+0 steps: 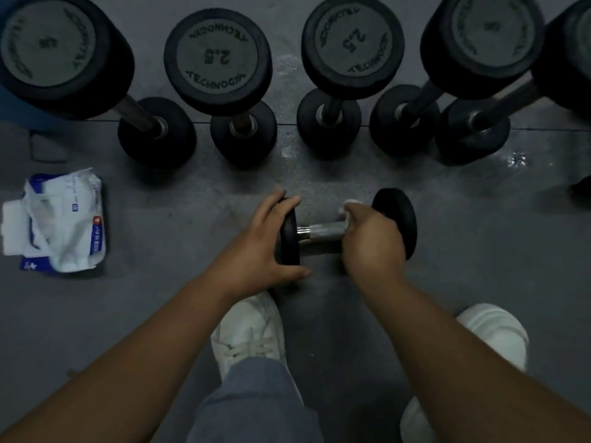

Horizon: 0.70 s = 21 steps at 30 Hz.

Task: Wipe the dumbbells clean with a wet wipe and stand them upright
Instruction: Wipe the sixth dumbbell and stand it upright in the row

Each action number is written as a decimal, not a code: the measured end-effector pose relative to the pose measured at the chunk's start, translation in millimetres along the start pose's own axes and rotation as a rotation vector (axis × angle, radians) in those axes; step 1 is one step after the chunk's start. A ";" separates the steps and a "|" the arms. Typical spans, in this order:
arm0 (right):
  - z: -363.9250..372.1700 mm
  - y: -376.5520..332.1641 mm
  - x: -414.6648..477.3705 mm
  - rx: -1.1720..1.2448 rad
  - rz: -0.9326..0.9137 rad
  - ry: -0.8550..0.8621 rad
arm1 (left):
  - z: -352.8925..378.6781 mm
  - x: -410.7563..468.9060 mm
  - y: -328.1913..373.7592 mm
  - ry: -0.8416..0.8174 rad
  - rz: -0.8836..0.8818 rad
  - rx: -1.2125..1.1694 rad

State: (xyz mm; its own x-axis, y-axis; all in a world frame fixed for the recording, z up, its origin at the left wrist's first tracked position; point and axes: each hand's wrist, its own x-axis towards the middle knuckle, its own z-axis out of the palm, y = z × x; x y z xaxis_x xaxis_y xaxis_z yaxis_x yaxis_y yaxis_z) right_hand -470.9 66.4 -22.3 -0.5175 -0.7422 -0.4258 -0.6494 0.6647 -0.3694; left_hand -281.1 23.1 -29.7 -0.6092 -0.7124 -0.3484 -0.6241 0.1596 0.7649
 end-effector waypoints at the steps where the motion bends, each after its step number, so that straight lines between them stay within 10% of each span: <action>1: 4.6 -2.6 -14.8 -0.027 -0.080 -0.044 | 2.9 -4.7 2.2 -0.028 0.001 0.012; 4: 14.1 7.9 -42.3 -0.034 -0.304 -0.179 | 12.0 -20.3 4.4 -0.093 0.020 0.100; 8: 5.3 32.2 -57.8 0.053 0.009 -0.083 | 23.7 -39.8 0.4 -0.096 0.068 0.242; 12: 22.6 18.7 -89.9 0.006 -0.259 -0.269 | 38.1 -56.5 -0.7 0.019 0.207 0.262; 21: 6.4 9.2 -26.7 0.260 -0.184 -0.001 | -16.8 9.9 -0.6 0.116 0.091 0.037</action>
State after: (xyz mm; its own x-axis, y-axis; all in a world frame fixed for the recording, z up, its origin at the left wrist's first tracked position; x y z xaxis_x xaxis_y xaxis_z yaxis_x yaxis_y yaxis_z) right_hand -459.5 92.9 -19.7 -0.4042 -0.8518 -0.3332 -0.5673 0.5192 -0.6392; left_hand -278.6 4.5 -24.4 -0.6046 -0.7679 -0.2117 -0.5875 0.2505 0.7694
